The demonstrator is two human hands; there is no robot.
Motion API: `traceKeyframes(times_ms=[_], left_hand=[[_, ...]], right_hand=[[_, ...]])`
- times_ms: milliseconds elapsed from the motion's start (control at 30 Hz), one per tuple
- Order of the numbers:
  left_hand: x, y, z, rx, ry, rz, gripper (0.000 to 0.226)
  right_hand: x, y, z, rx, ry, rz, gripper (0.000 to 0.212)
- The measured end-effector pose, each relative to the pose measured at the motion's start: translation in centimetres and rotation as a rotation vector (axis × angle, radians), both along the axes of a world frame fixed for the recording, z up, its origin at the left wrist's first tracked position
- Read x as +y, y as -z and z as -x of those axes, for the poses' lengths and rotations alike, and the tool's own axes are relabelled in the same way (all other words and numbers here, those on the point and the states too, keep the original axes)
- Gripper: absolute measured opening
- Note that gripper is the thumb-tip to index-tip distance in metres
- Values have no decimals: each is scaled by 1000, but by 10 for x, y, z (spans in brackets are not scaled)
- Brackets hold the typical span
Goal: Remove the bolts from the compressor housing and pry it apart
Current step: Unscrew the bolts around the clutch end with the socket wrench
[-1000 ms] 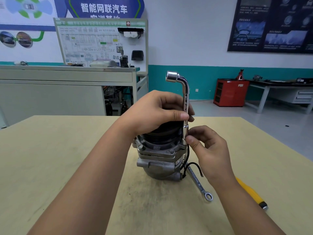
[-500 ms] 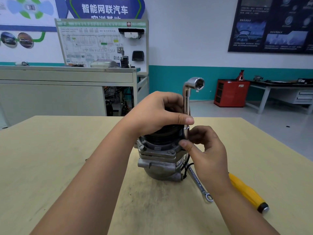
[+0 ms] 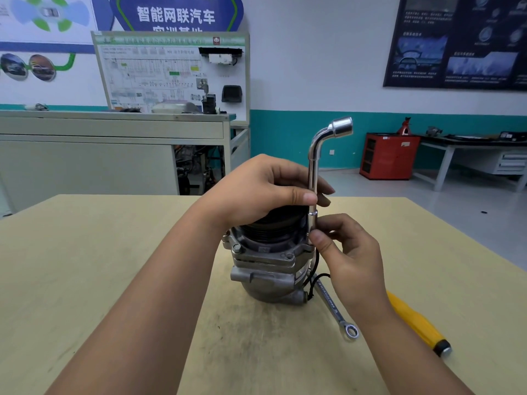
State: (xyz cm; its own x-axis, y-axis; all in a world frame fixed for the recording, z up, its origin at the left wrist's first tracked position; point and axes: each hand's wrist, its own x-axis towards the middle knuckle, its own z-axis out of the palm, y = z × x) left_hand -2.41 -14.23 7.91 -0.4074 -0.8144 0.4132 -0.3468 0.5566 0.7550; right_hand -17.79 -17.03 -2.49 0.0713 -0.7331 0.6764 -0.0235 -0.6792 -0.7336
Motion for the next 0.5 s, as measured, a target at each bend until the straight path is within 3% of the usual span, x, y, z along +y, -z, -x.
traceKeyframes(times_ms=[500], left_hand=[[-1,0,3,-10,-123,53,10]], right_hand=[[-1,0,-1,-13,-22,-17,12]])
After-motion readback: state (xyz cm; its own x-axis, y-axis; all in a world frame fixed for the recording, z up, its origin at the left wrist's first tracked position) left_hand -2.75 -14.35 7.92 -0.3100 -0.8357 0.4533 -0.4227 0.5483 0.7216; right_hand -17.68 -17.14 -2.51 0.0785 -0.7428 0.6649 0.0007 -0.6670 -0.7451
